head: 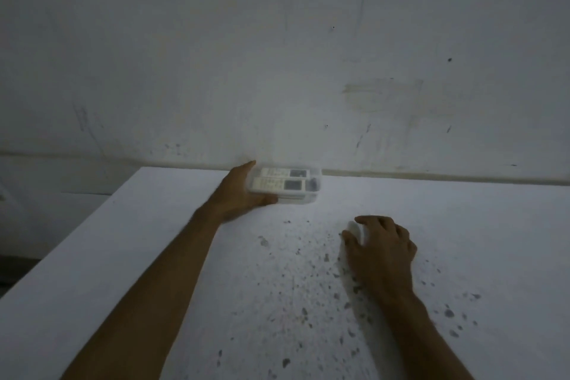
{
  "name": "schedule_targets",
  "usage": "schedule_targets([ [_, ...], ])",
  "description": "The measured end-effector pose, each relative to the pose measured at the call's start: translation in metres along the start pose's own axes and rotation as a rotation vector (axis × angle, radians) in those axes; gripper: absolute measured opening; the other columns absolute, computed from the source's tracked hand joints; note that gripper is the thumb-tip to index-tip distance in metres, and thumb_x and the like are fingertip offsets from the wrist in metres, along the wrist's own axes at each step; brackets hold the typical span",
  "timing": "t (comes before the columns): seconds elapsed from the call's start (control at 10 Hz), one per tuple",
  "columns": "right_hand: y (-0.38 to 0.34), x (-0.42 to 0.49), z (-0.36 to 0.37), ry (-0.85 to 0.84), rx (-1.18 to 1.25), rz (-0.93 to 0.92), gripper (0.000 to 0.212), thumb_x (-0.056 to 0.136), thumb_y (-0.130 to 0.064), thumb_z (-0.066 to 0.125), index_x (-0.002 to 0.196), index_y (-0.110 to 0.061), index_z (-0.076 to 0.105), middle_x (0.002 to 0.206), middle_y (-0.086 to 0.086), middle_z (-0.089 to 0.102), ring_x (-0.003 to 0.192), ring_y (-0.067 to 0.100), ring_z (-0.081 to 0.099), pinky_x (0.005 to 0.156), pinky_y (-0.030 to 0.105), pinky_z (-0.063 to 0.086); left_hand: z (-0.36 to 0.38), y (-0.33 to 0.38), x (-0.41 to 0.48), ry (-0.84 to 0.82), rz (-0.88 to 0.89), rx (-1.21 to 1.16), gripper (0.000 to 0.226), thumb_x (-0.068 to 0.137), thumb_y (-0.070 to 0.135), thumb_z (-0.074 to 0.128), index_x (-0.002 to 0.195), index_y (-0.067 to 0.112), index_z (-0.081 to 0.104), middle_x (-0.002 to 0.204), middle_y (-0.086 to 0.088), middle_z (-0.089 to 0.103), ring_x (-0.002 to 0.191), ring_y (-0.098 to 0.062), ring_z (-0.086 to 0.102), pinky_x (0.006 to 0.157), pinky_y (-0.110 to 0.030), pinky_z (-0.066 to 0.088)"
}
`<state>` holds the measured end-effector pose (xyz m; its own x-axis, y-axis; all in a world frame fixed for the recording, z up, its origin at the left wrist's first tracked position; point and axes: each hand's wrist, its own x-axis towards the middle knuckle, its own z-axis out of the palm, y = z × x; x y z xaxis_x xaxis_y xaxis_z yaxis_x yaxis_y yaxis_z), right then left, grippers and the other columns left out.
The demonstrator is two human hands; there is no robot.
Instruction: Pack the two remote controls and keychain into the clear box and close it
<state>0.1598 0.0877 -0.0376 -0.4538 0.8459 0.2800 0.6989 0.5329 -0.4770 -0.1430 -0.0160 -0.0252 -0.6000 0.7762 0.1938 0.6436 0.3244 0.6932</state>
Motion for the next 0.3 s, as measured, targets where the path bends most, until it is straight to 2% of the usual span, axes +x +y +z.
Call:
schedule_targets([
  [0.1, -0.001, -0.005, -0.002, 0.021, -0.062, 0.044, 0.049, 0.092, -0.056, 0.059, 0.130, -0.025, 0.064, 0.142, 0.003, 0.056, 0.138, 0.032, 0.042, 0.115, 0.052, 0.024, 0.005, 0.006, -0.017, 0.119, 0.060, -0.005, 0.081, 0.071, 0.066, 0.082, 0.139, 0.030, 0.056, 0.133, 0.025, 0.062, 0.122, 0.001, 0.060, 0.097, -0.020, 0.053],
  [0.2, 0.001, -0.008, -0.006, -0.019, -0.085, 0.017, 0.053, 0.095, -0.056, 0.052, 0.136, -0.023, 0.060, 0.147, 0.004, 0.052, 0.142, 0.030, 0.039, 0.119, 0.055, 0.019, 0.012, 0.012, -0.036, 0.119, -0.087, 0.062, 0.112, 0.077, 0.066, 0.077, 0.161, 0.017, 0.022, 0.158, -0.007, 0.042, 0.139, -0.026, 0.048, 0.112, -0.043, 0.045],
  [0.3, -0.002, -0.011, -0.012, -0.110, -0.090, 0.002, 0.054, 0.099, -0.055, 0.046, 0.141, -0.022, 0.055, 0.152, 0.004, 0.046, 0.147, 0.030, 0.033, 0.121, 0.057, 0.012, 0.017, 0.017, -0.065, 0.080, -0.194, 0.147, 0.130, 0.077, 0.078, 0.066, 0.163, 0.015, -0.009, 0.169, -0.011, 0.019, 0.151, -0.031, 0.030, 0.120, -0.045, 0.033],
])
